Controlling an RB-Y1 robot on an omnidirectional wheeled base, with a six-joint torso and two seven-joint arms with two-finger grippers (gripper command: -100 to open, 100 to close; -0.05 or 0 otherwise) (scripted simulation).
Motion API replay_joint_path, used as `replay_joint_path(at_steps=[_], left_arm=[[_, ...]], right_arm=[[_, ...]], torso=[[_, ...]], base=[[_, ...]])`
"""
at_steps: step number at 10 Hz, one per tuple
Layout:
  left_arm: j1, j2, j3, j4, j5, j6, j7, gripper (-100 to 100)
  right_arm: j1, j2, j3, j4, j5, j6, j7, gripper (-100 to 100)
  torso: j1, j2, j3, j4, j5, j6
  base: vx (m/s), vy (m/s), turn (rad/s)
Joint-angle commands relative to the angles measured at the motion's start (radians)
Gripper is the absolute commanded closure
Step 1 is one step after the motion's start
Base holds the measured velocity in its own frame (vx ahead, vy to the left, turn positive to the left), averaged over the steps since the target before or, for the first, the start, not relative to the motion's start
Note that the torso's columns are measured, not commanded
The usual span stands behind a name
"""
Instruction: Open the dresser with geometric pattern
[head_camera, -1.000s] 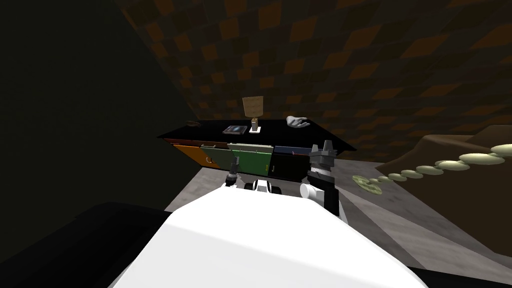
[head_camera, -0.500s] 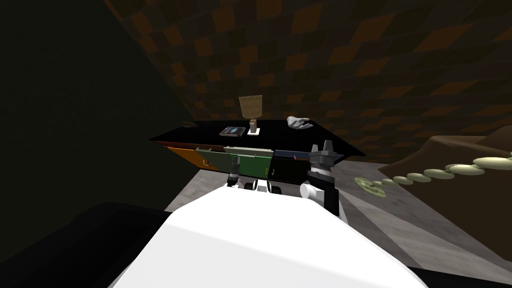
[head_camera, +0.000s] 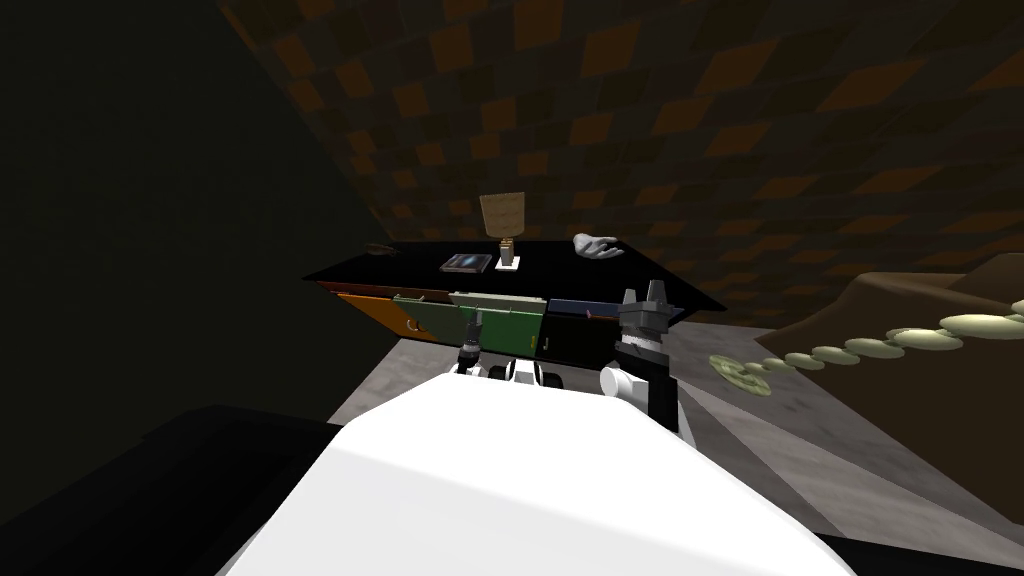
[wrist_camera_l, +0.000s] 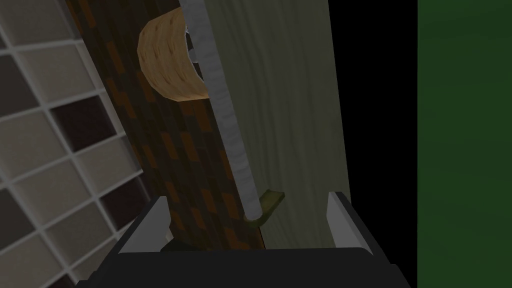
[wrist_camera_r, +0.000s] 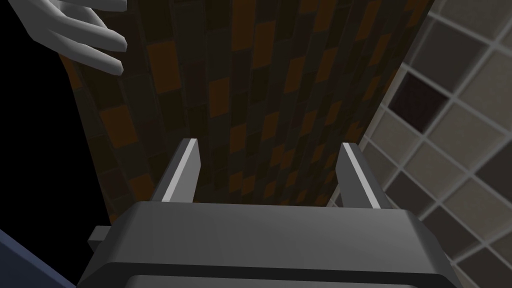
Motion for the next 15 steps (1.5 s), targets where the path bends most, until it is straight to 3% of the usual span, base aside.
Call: replay_joint_path(at_steps=[1,3,4,7,8,9,12,15], left_arm=[[-0.028,0.003,0.003,-0.024,0.002,0.053,0.003,-100],[-0.027,0.003,0.002,-0.035,0.001,0.065,0.004,-100],[-0.02,0.002,0.002,-0.02,0.001,0.041,0.003,100],[0.015,-0.003,-0.002,0.004,-0.002,-0.016,-0.002,100],[0.011,-0.004,-0.003,-0.005,-0.002,0.0,-0.002,100],[0.013,0.034,-0.003,-0.004,-0.002,-0.007,-0.003,-100],[0.016,0.085,-0.005,-0.004,-0.003,-0.014,-0.006,-100],[0.026,0.081,-0.01,0.0,-0.005,-0.037,-0.016,-100]], right_arm=[[0.0,0.0,0.0,0.0,0.0,0.0,0.0,0],[0.0,0.0,0.0,0.0,0.0,0.0,0.0,0],[0.0,0.0,0.0,0.0,0.0,0.0,0.0,0],[0.0,0.0,0.0,0.0,0.0,0.0,0.0,0],[0.0,0.0,0.0,0.0,0.0,0.0,0.0,0],[0.0,0.0,0.0,0.0,0.0,0.0,0.0,0],[0.0,0.0,0.0,0.0,0.0,0.0,0.0,0],[0.0,0.0,0.0,0.0,0.0,0.0,0.0,0]], torso=[[0.0,0.0,0.0,0.0,0.0,0.0],[-0.001,0.002,0.001,0.002,-0.001,0.0],[0.0,0.001,0.001,0.001,0.0,0.0],[0.001,0.0,0.0,0.0,0.0,0.0],[0.0,0.0,0.0,0.0,0.0,0.0],[0.0,0.001,0.001,0.0,0.0,0.0],[-0.001,0.001,0.0,0.0,0.0,0.0],[-0.004,-0.001,0.0,0.0,-0.001,0.0]], base=[[-0.023,-0.009,0.01],[-0.012,-0.004,0.007],[0.008,0.003,-0.011],[0.021,0.008,-0.011],[0.009,0.004,0.0],[0.004,-0.013,-0.003],[0.006,-0.041,-0.004],[0.027,-0.147,-0.014]])
